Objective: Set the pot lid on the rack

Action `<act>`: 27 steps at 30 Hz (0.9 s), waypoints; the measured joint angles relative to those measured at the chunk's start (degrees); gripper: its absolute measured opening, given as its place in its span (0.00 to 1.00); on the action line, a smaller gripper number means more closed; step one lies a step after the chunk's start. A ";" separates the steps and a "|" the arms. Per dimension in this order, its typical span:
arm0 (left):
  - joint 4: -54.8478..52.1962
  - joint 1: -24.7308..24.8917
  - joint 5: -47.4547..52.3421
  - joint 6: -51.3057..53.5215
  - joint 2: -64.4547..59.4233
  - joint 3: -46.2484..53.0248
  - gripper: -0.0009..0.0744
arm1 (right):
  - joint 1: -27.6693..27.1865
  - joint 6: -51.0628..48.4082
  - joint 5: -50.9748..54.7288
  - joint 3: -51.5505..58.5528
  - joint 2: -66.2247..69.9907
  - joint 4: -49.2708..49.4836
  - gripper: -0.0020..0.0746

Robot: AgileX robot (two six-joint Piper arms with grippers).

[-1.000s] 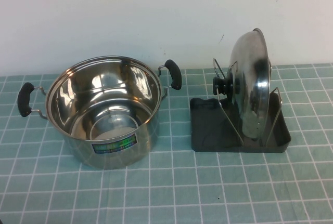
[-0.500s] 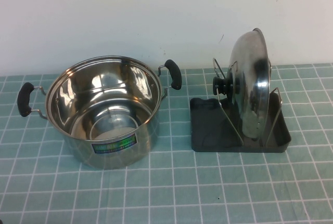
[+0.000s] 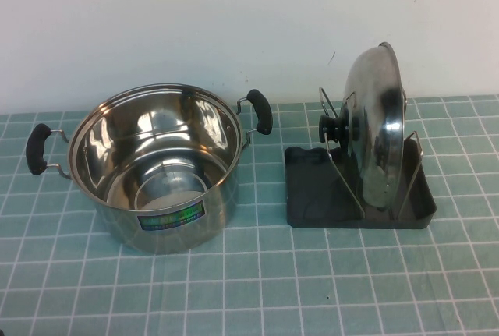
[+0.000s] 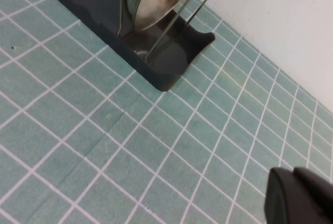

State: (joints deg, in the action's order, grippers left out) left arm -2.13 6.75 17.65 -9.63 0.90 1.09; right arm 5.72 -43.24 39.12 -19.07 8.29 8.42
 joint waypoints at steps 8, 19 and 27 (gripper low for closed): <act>0.00 0.00 0.00 0.00 0.00 0.00 0.01 | 0.00 0.00 0.00 0.00 0.00 0.00 0.03; 0.00 0.00 0.00 0.00 0.00 0.00 0.01 | -2.86 9.98 -15.64 11.11 -3.16 -5.90 0.03; 0.00 0.00 0.13 0.00 0.00 0.00 0.01 | -7.02 23.30 -18.97 20.23 -8.93 -10.42 0.03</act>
State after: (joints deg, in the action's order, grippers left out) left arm -2.13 6.75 17.78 -9.63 0.90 1.09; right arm -1.30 -19.94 20.14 1.15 -0.64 -2.00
